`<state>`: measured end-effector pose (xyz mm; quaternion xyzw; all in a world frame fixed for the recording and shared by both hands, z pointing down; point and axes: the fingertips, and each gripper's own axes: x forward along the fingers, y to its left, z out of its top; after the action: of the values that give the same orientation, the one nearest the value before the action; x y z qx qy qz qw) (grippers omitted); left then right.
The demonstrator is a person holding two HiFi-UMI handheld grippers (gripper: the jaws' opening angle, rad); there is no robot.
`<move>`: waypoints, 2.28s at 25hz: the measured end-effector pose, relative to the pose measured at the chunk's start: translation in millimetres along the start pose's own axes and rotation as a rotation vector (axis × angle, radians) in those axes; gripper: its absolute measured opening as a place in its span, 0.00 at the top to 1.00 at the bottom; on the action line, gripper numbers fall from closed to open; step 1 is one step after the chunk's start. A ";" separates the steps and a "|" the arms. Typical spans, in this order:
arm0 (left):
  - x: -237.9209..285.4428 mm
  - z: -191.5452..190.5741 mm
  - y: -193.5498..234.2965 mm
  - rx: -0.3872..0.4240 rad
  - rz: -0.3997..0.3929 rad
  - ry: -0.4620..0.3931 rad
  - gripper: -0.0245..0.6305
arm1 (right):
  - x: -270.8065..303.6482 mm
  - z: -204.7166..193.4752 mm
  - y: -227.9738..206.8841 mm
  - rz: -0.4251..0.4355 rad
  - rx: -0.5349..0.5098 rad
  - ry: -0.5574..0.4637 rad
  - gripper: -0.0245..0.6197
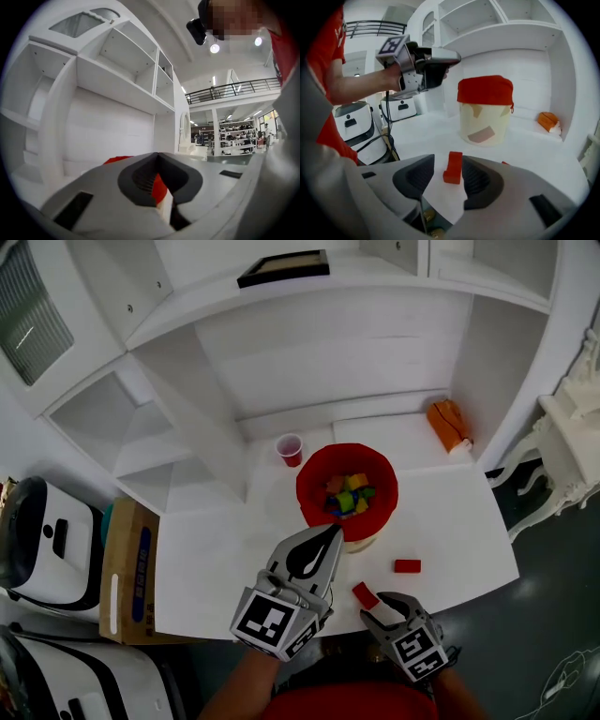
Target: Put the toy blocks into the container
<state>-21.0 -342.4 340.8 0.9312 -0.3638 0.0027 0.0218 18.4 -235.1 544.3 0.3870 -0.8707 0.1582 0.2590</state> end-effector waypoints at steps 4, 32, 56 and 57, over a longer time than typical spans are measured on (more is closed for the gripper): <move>-14.6 -30.7 -9.8 -0.020 0.006 0.064 0.93 | 18.4 -26.8 -2.9 -0.027 -0.036 0.091 0.64; -26.0 -56.9 -25.4 -0.058 -0.102 0.138 0.93 | -17.3 233.9 -85.4 -0.047 0.096 -0.432 0.68; 78.0 -236.6 -114.0 0.316 -0.487 0.695 0.66 | -124.0 130.8 -140.2 -0.243 0.199 -0.463 0.94; 81.1 -243.4 -114.9 0.329 -0.492 0.719 0.64 | -126.9 128.1 -144.2 -0.237 0.199 -0.463 0.94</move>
<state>119.1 -302.5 581.2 0.9210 -0.0960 0.3776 -0.0015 157.2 -314.8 377.8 0.5355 -0.8355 0.1189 0.0308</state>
